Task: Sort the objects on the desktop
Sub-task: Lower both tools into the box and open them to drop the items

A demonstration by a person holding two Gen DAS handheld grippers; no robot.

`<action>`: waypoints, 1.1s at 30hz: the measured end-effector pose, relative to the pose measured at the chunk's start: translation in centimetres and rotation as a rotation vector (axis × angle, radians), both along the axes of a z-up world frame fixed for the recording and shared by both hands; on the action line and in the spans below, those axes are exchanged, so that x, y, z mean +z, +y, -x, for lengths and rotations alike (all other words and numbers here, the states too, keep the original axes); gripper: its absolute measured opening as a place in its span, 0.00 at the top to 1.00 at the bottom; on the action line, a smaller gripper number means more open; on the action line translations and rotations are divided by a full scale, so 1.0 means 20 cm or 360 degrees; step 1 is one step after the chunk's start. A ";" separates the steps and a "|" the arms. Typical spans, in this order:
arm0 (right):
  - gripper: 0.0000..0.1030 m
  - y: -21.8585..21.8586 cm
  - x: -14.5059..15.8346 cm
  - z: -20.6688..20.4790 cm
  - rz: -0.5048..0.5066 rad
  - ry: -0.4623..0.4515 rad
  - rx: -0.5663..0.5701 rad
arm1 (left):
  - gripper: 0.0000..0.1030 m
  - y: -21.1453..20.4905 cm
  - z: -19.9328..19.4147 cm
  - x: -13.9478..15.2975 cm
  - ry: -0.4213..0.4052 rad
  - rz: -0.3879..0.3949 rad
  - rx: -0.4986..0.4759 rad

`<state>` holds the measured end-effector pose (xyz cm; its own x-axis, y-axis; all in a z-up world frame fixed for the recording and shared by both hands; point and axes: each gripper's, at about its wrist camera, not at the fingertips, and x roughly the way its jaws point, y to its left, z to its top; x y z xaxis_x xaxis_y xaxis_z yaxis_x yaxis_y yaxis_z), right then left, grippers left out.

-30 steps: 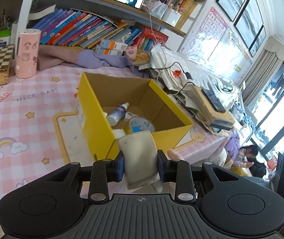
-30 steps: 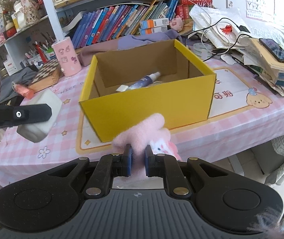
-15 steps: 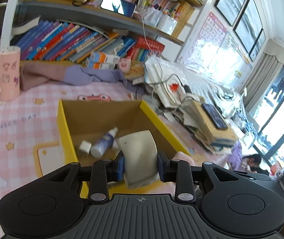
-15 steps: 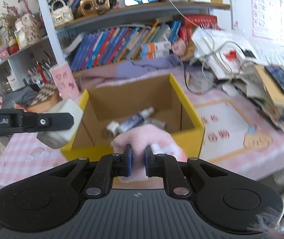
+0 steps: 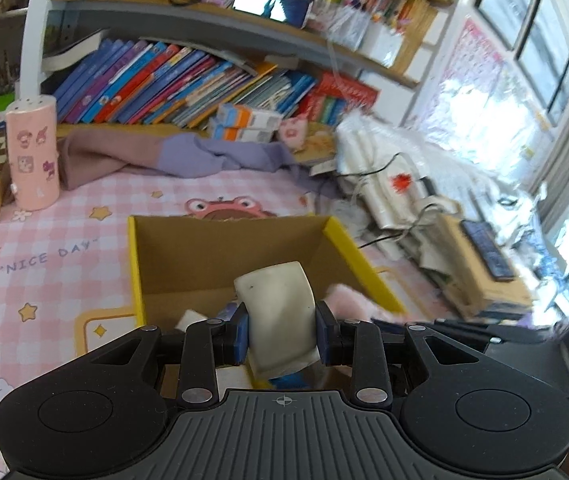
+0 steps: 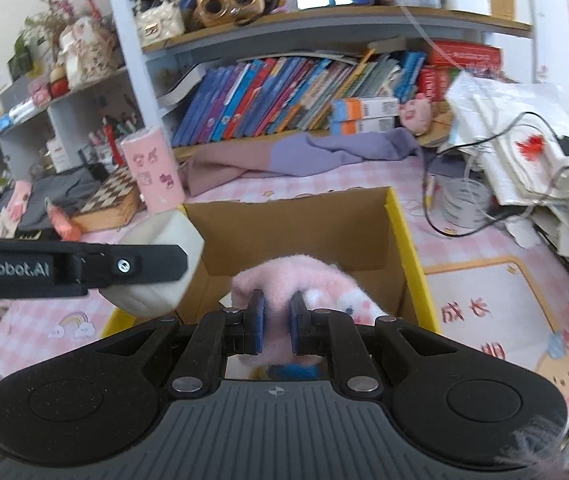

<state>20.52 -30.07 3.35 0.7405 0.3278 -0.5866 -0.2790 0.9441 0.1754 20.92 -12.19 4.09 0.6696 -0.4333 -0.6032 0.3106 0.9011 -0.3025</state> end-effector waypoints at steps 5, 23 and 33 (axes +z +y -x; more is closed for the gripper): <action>0.89 0.01 -0.09 -0.14 0.0043 0.0078 0.0101 | 0.70 -0.05 -0.08 -0.08 0.0056 -0.0090 0.0049; 0.89 0.01 -0.23 -0.37 0.0109 0.0252 0.0354 | 0.67 -0.12 -0.20 -0.20 0.0136 -0.0201 0.0199; 0.73 -0.03 -0.19 -0.39 0.0007 0.0239 0.0346 | 0.41 -0.11 -0.12 -0.06 -0.0064 -0.0173 0.0309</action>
<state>28.40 -30.71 -0.55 0.5576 0.4669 -0.6864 -0.4467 0.8657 0.2259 23.35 -14.44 2.90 0.7587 -0.2277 -0.6103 0.1379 0.9718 -0.1912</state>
